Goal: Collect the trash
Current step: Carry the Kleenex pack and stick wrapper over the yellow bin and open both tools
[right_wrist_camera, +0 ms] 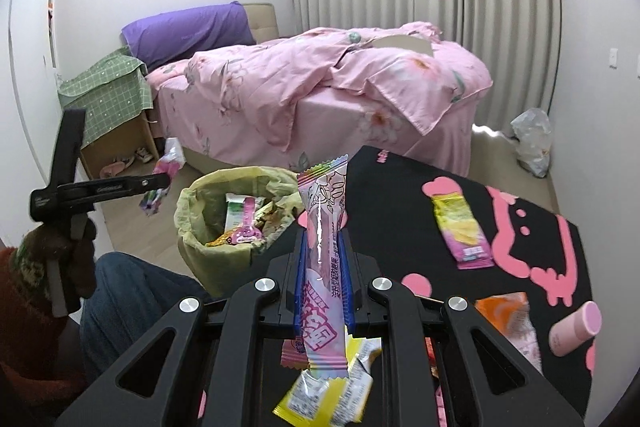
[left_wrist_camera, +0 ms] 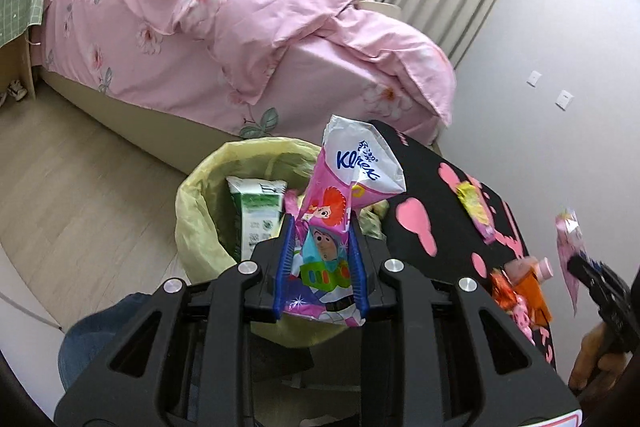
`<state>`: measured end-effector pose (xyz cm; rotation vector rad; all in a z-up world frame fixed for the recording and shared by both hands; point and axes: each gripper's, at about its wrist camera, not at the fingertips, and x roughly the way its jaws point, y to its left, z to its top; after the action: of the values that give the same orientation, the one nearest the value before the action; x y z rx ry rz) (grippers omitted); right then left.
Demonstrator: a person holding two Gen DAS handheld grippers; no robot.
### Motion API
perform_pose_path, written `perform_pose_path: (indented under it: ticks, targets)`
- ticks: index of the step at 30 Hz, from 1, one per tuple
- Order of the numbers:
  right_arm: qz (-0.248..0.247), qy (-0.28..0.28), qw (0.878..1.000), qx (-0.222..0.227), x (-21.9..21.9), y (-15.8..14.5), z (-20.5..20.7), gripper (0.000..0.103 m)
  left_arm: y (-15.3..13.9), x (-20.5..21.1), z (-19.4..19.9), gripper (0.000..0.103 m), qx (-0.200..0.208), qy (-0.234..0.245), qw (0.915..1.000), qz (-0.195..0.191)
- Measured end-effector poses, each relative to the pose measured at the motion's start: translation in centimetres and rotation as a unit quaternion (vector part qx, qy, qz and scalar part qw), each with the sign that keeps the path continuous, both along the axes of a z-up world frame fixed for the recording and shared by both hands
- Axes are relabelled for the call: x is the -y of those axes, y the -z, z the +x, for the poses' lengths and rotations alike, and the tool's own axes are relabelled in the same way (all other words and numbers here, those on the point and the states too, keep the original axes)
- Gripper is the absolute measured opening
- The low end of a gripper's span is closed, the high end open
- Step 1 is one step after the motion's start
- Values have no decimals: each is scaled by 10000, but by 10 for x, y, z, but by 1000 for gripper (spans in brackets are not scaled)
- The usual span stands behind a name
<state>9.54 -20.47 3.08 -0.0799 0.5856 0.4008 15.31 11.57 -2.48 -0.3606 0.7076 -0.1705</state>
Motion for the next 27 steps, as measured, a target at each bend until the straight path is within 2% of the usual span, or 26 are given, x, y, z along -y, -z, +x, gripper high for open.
perform_pose_path:
  ticks: [4, 10, 15, 19, 20, 22, 23, 24, 25, 27]
  targets:
    - [116, -50, 9997, -189, -7, 6, 19, 16, 9, 3, 28, 24, -92, 103, 9996, -232]
    - [67, -321, 9991, -277, -28, 10, 55, 16, 37, 8, 52, 24, -476, -79, 9988, 123]
    - [62, -873, 9946, -558, -75, 28, 108, 16, 62, 1, 57, 24, -819, -242, 9959, 293]
    - [-5, -1074, 9909, -809, -110, 50, 147, 16, 70, -11, 62, 24, -872, -380, 9953, 158]
    - [-45, -1140, 9900, -834, -118, 54, 154, 16, 70, -16, 61, 27, -851, -438, 9954, 63]
    - [-95, -1304, 9877, -854, -130, 62, 164, 16, 70, -25, 61, 49, -824, -424, 9952, -322]
    - [-112, -1354, 9870, -865, -134, 64, 167, 18, 69, -29, 61, 65, -812, -458, 9946, -458]
    - [-128, -1436, 9852, -929, -139, 68, 173, 24, 67, -32, 60, 69, -778, -573, 9942, -465]
    - [-142, -1493, 9834, -1021, -144, 73, 180, 36, 64, -34, 59, 70, -732, -634, 9943, -445]
    - [-180, -1504, 9821, -1120, -151, 78, 187, 49, 58, -39, 56, 70, -598, -746, 9943, -467]
